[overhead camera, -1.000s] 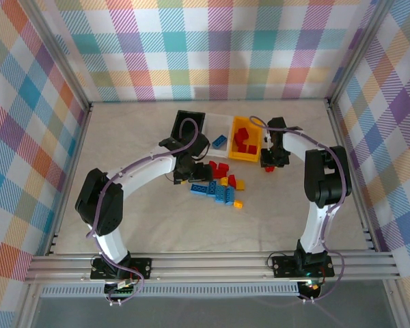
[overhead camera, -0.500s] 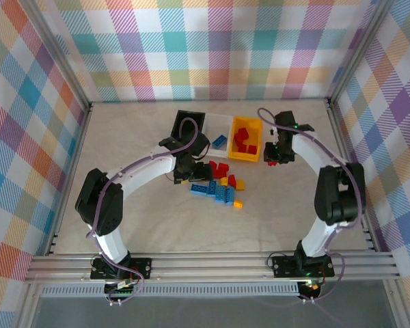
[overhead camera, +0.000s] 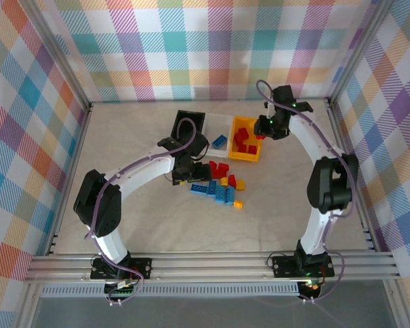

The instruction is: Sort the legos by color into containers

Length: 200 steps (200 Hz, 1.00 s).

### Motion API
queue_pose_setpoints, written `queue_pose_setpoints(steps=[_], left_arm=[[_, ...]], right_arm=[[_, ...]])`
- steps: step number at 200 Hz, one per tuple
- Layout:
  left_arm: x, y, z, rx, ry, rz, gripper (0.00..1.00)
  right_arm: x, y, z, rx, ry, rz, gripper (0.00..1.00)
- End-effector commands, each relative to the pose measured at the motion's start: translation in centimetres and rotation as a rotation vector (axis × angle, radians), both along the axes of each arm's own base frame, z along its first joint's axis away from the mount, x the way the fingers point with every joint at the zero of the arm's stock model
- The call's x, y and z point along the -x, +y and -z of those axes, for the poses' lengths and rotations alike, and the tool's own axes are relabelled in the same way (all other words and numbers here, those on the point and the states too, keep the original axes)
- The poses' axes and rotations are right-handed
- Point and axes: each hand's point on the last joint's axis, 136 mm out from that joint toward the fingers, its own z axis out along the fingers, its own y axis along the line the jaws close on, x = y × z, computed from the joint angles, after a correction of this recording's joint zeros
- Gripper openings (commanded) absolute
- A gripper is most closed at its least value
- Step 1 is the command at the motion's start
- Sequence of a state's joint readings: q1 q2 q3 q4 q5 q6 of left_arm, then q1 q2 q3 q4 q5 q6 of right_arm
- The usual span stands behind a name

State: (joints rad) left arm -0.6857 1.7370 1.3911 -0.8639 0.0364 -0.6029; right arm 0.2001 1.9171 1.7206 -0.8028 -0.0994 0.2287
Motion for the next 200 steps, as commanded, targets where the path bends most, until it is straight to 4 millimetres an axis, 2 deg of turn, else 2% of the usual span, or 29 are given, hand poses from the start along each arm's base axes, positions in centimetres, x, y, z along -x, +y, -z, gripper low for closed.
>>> queue_pose_setpoints(steps=[1,46,69,84,111,141,175,200], left_arm=[[0.7,0.7,-0.9,0.002,0.014,0.032,0.87],[-0.8,1.8,-0.7,0.047,0.052,0.036,0.87],[-1.2,2.7,0.1,0.072,0.086,0.034,0.87],[-1.4,3.2,0.7,0.079,0.114,0.032,0.87],[-1.5,2.9,1.8,0.113,0.142,0.061,0.86],[-1.7,2.6,3.3,0.133,0.160,0.107,0.86],[-1.7,2.0,4.8,0.159,0.203,0.128,0.85],[-1.8,1.9,5.0,0.171,0.204,0.126,0.85]], right_arm=[[-0.9,0.9,1.0,-0.004,0.047,0.001,0.29],[-3.2,2.0,3.1,0.019,0.095,0.017,0.31],[-3.3,2.3,3.8,0.021,0.127,0.047,0.39],[-3.2,2.5,3.5,0.022,0.126,0.057,0.50],[-2.1,2.5,1.9,0.055,0.116,0.060,0.57],[1.2,3.1,0.3,0.041,0.124,0.081,0.58],[7.1,6.7,-0.2,-0.010,0.159,0.034,0.58],[11.4,9.7,0.7,-0.035,0.218,-0.066,0.60]])
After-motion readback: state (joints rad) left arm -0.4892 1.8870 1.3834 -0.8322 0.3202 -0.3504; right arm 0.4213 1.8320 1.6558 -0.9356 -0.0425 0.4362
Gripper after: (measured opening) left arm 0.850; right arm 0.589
